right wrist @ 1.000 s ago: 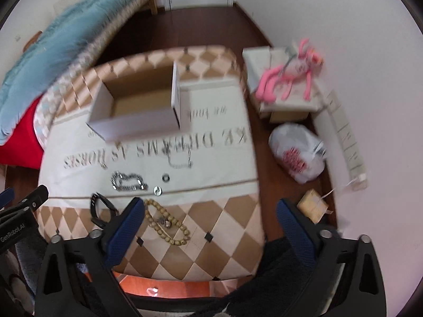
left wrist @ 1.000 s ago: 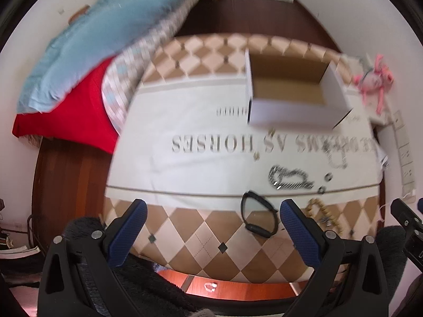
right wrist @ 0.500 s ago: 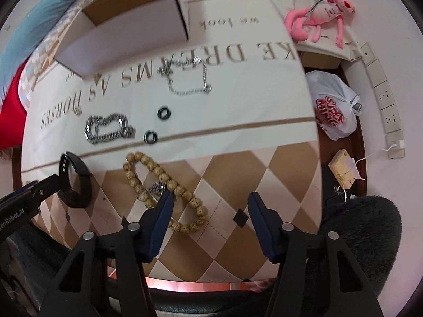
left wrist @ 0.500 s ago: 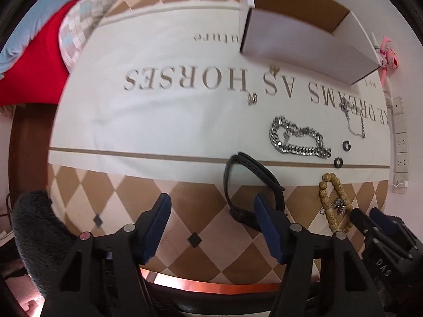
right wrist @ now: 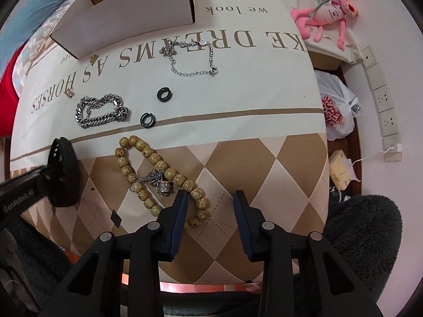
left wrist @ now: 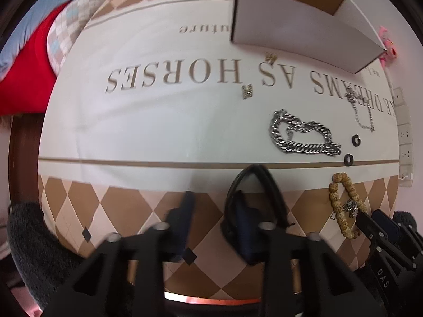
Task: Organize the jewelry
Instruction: 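Grasp the black watch band with the left tool while the right tool grasps the wooden bead bracelet, then carry the watch band and bead bracelet into the white box and release both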
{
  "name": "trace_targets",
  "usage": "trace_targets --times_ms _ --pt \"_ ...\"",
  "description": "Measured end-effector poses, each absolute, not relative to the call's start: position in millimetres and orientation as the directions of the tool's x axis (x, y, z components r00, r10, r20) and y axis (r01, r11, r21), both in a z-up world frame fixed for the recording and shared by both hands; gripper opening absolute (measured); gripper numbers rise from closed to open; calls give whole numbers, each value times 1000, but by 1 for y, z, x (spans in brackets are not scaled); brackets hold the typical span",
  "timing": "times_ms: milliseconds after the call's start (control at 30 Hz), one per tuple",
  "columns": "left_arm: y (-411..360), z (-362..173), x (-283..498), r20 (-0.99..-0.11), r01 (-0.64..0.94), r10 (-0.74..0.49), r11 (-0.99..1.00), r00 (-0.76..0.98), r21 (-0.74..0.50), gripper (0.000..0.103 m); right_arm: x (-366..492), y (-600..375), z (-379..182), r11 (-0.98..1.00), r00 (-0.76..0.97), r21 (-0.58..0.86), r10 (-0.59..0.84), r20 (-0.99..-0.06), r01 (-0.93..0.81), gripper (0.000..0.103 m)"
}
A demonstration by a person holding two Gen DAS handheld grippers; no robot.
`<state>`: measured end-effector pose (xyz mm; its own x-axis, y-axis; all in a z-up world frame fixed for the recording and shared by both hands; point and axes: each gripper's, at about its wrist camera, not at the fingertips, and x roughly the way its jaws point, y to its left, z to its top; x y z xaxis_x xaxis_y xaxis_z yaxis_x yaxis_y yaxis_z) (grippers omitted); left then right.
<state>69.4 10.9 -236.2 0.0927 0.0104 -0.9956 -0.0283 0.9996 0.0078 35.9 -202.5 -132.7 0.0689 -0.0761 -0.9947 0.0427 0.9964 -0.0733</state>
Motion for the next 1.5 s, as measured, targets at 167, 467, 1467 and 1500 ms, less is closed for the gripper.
trace_targets --times_ms 167,467,1467,1500 --pt "9 -235 68 -993 -3 27 1000 119 27 5 33 -200 -131 995 101 -91 -94 -990 35 12" --pt "-4 -187 64 -985 13 -5 1000 170 -3 2 38 -208 -119 997 120 9 -1 -993 81 9" --pt "31 -194 69 -964 -226 -256 938 67 -264 71 47 -220 -78 965 218 218 184 -958 143 9" --pt "28 -199 70 -965 -229 -257 937 55 -263 71 45 -223 -82 965 214 215 181 -960 150 9"
